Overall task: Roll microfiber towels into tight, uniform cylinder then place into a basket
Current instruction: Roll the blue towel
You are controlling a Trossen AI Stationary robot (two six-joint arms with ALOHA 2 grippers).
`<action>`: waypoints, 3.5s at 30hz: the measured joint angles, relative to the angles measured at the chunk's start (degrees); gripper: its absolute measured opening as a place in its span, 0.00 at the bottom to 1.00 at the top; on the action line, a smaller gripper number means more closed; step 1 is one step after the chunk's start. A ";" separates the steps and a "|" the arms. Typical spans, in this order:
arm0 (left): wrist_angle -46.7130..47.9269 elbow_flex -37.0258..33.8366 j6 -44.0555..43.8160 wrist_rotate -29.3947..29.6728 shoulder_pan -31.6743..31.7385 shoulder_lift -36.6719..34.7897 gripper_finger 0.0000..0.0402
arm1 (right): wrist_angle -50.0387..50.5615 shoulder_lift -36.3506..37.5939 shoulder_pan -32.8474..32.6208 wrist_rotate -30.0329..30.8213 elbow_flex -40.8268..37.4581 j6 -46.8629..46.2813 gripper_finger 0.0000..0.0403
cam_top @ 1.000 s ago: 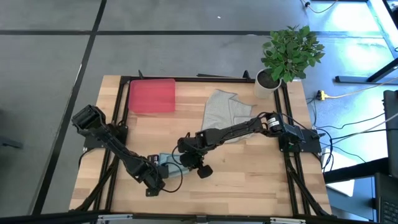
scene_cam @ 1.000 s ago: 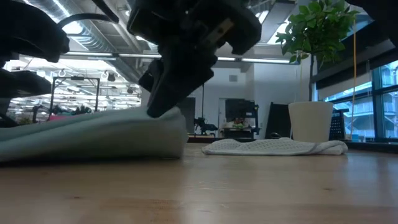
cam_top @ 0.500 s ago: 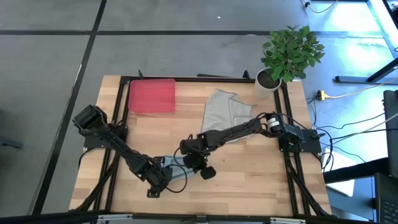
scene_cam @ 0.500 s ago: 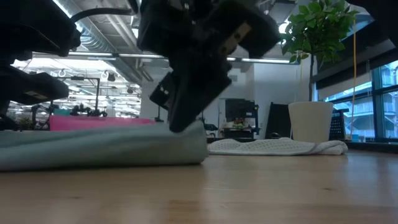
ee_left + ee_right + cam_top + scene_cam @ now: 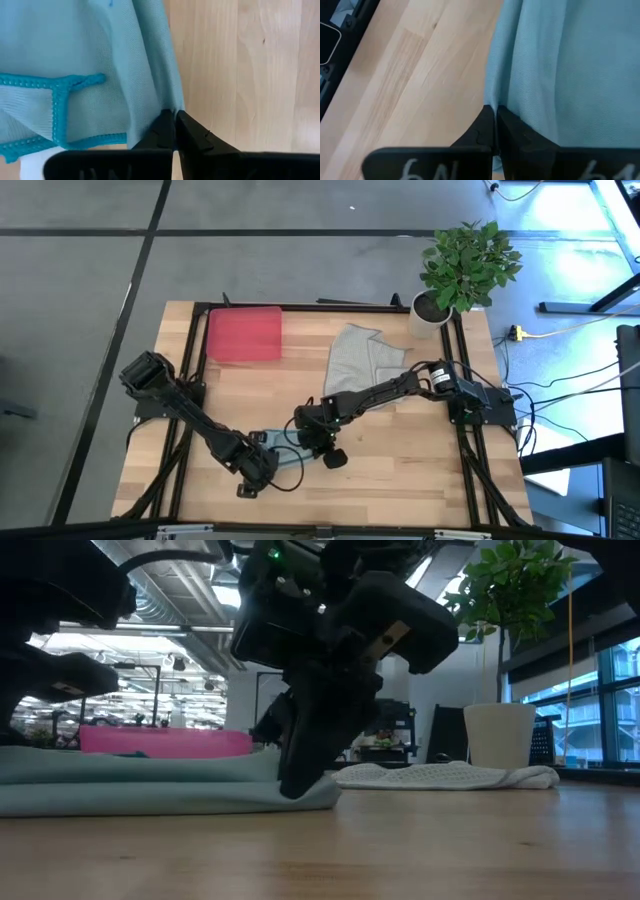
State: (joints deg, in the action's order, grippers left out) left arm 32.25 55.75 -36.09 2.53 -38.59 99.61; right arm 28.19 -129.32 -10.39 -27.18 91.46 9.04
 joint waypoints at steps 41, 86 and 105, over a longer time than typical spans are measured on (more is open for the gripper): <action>4.93 3.75 6.40 -24.64 12.38 3.80 0.00 | -1.67 -0.22 0.01 0.59 -0.13 0.41 0.02; 12.72 3.42 11.09 -11.64 13.02 -8.02 0.00 | -1.76 -0.28 0.79 0.32 -0.13 0.58 0.02; 10.35 -1.66 14.02 -18.31 17.35 -8.17 0.00 | -2.55 -0.28 0.98 0.59 -0.15 0.63 0.02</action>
State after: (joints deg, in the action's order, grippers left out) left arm 42.61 54.09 -22.06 -15.78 -21.24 91.44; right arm 25.64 -129.60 -9.41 -26.59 91.31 9.67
